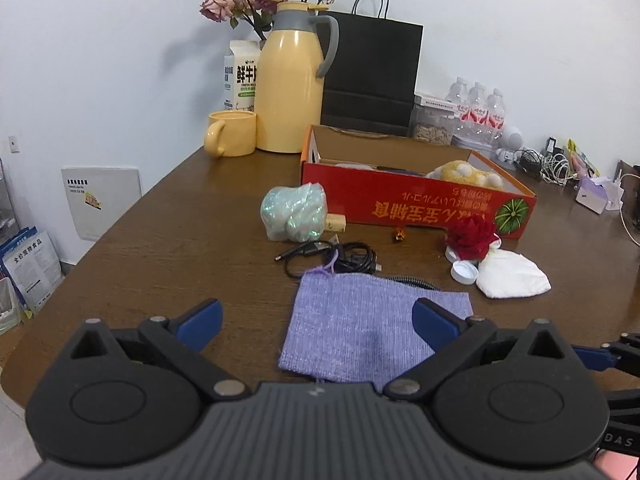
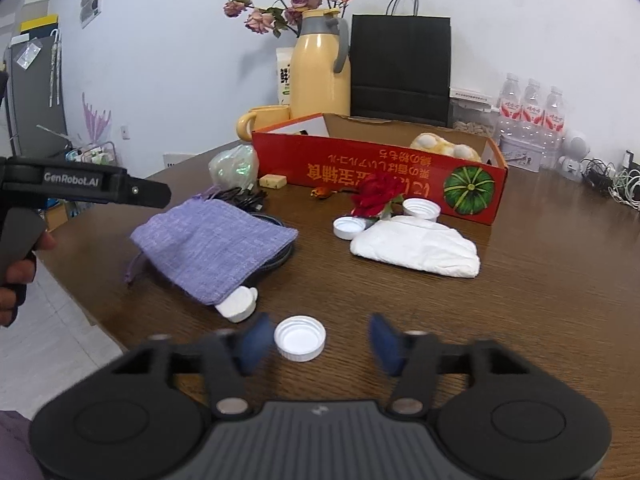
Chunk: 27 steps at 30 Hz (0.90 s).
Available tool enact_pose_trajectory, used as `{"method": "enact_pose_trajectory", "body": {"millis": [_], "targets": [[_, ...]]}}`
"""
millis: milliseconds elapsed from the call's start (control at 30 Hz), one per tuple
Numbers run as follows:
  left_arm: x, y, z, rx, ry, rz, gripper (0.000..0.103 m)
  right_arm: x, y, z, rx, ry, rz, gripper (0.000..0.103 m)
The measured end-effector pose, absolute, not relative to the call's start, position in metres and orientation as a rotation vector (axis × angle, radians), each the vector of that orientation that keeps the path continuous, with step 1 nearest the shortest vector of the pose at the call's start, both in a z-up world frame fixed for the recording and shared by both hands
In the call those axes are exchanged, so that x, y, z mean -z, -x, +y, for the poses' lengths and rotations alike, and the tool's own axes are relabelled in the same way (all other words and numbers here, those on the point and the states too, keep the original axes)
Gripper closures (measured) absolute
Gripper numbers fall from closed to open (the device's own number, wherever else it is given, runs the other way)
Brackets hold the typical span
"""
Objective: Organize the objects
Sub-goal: 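Grasp the small white cap with the right gripper, then grasp the purple drawstring bag edge with the left gripper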
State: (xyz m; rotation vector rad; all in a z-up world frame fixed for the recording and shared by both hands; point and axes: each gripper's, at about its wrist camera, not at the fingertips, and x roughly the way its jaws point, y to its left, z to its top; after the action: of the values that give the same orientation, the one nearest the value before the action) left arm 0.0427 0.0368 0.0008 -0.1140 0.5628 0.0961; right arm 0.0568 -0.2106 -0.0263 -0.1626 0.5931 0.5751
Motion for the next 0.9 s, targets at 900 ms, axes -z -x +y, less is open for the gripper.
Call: {"method": "enact_pose_trajectory", "body": {"millis": [900], "targets": [[0.032, -0.071, 0.039, -0.032, 0.168, 0.685, 0.016, 0.031, -0.075, -0.214, -0.569, 0.1, 0.573, 0.095]]}}
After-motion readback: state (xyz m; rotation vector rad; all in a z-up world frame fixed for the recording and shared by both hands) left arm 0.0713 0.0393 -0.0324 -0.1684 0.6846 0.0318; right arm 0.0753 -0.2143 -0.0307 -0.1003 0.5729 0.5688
